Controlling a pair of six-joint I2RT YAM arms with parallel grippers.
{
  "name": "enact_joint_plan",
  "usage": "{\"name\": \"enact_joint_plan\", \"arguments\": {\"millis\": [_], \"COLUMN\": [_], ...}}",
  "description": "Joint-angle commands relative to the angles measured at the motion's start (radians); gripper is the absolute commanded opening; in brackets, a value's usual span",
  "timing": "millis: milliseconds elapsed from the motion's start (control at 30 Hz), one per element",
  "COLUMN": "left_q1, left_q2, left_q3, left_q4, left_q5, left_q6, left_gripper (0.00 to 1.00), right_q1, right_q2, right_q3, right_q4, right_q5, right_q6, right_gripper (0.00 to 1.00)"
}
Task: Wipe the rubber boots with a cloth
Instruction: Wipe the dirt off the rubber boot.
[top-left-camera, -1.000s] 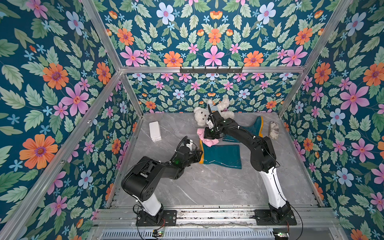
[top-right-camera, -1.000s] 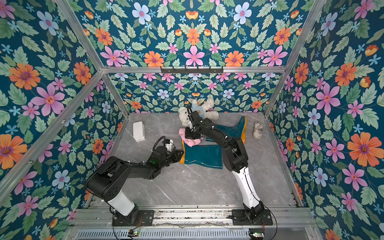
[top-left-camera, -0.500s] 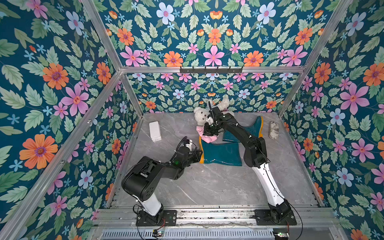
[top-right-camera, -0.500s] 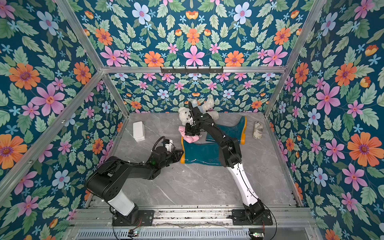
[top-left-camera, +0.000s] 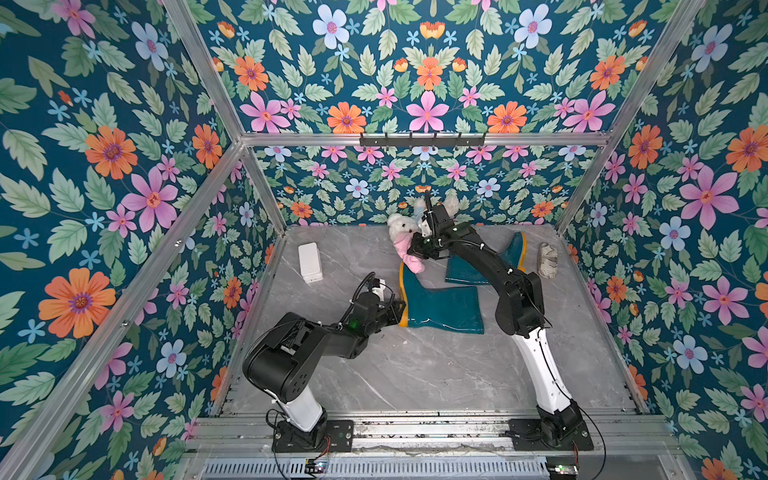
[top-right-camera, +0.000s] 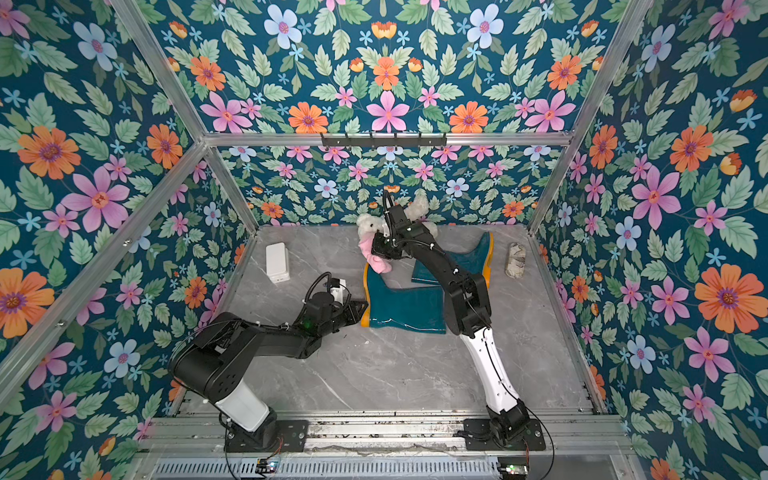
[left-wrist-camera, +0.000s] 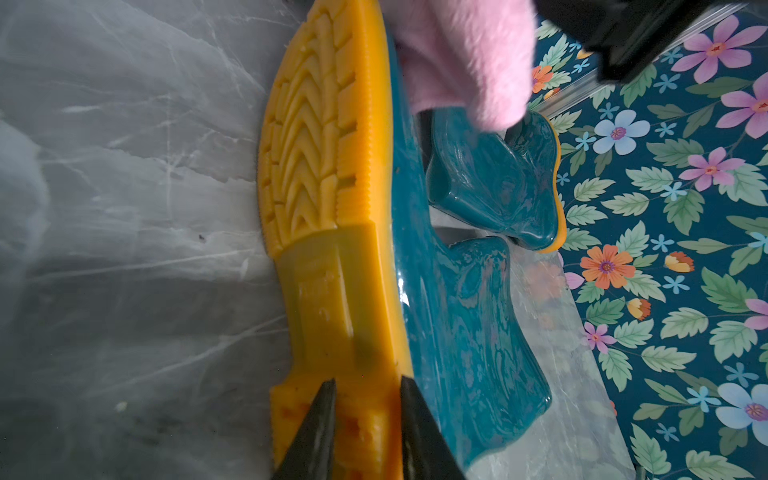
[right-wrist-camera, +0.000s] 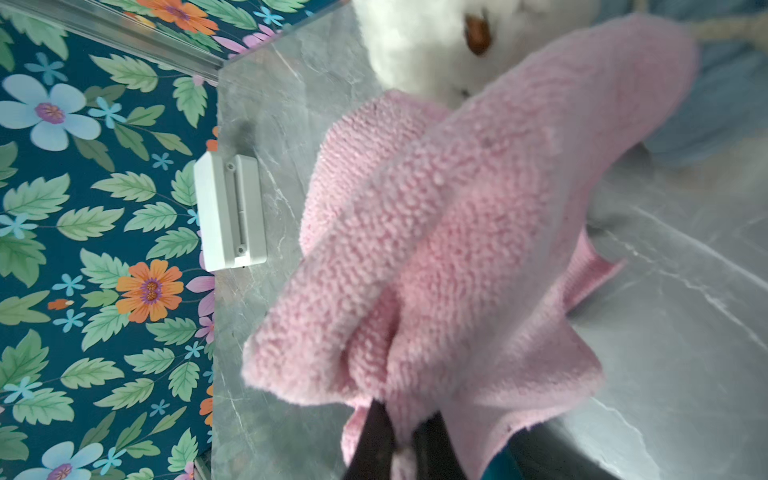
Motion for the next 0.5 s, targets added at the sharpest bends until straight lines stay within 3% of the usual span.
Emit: {"name": "enact_joint_plan", "arguments": {"millis": [0, 467], "left_q1": [-0.007, -0.007], "left_q2": [0.036, 0.034], "left_q3": [-0.013, -0.012], "left_q4": [-0.516, -0.518], "left_q5": [0.023, 0.02], "left_q6": [0.036, 0.036], "left_gripper": [0.28, 0.27], "right_q1": [-0.001, -0.038], "right_q2": [0.01, -0.148], "right_q3": [-0.013, -0.386], "right_q4": [-0.042, -0.148], "right_q5": [-0.032, -0.024], "right_q6": [0.06, -0.052], "right_gripper": [0.0, 0.0]}}
